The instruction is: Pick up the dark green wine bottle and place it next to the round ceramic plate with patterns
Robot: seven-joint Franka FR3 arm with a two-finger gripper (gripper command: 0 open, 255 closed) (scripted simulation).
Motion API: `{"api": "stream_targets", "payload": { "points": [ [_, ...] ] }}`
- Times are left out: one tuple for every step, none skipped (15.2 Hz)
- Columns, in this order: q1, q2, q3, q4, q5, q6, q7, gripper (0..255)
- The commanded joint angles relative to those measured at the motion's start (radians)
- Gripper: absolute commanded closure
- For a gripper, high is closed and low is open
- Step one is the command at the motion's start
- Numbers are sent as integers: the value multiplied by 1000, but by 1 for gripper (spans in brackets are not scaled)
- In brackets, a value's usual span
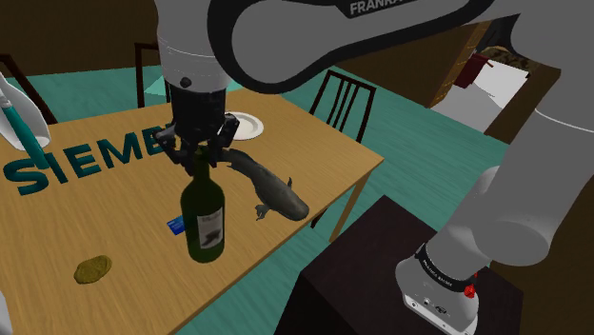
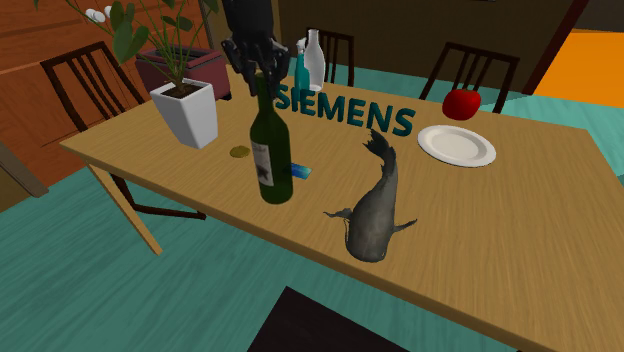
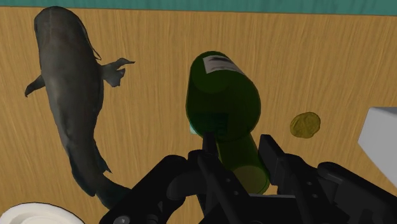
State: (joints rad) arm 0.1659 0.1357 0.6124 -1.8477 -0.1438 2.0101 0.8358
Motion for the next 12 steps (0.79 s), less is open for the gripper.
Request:
{"api": "stream_targets", "payload": {
  "points": [
    [-1, -6, 1, 18, 5, -23, -4, 255],
    [-1, -9, 1, 28, 8, -35, -6, 255],
    [-1, -12, 2, 39, 10, -48, -8, 255],
    [-1, -14, 2, 50, 12, -61, -10, 255],
    [-1, -16, 2, 61, 14, -73, -12, 255],
    [-1, -18, 3, 72, 16, -86, -14, 255],
    [-1, -20, 3, 84, 17, -99, -15, 255],
    [-1, -21, 3, 96, 19, -112, -17, 255],
    [-1, -23, 4, 108, 20, -125, -18, 255],
    [-1, -24, 4, 120, 21, -138, -20, 255],
    [0, -24, 4, 133, 22, -152, -21, 255],
    [0, -25, 5, 146, 22, -165, -22, 255]
  ]
}}
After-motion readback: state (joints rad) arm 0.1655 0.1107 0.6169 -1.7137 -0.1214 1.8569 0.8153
